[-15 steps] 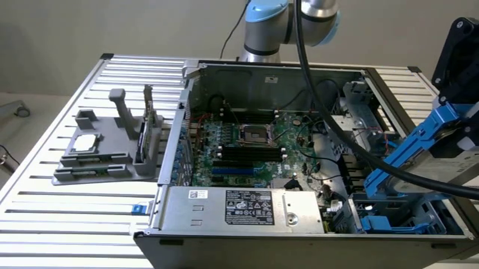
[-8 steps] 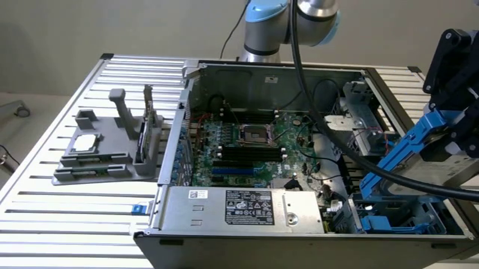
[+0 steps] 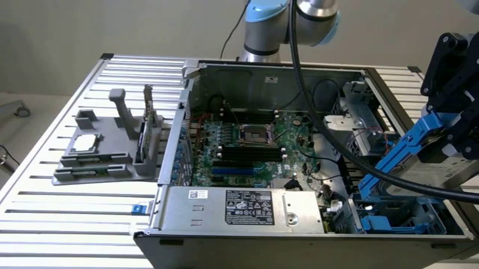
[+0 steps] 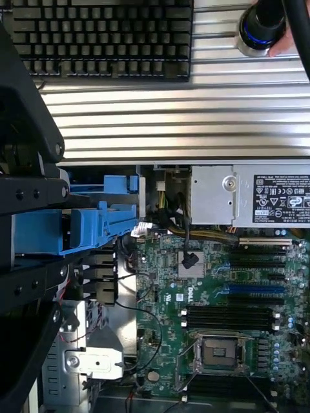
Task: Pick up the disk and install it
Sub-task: 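Pick up the disk, then insert the disk into the insertion slot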
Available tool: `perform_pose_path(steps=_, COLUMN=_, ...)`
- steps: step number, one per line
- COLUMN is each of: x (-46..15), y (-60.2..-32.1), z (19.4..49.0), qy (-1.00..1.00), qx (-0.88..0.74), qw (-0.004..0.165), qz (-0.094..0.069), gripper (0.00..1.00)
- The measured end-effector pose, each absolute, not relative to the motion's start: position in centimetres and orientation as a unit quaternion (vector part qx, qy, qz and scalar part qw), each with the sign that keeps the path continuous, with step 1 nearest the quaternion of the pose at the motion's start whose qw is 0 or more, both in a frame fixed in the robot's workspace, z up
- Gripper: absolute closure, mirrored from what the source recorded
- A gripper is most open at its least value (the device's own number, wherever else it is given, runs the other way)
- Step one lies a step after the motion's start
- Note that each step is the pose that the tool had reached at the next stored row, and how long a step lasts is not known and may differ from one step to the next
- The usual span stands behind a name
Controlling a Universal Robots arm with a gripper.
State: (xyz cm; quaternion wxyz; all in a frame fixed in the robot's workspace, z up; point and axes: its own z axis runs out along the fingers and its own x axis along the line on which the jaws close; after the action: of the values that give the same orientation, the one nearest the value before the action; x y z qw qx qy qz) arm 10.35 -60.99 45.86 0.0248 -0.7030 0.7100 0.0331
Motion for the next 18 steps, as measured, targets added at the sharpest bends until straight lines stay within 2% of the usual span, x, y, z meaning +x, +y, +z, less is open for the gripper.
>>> perform_pose_path(steps=18, x=10.43, y=-60.99, z=45.11, qy=0.71, qx=-0.703, qw=0.025, qz=0.033, gripper=0.67)
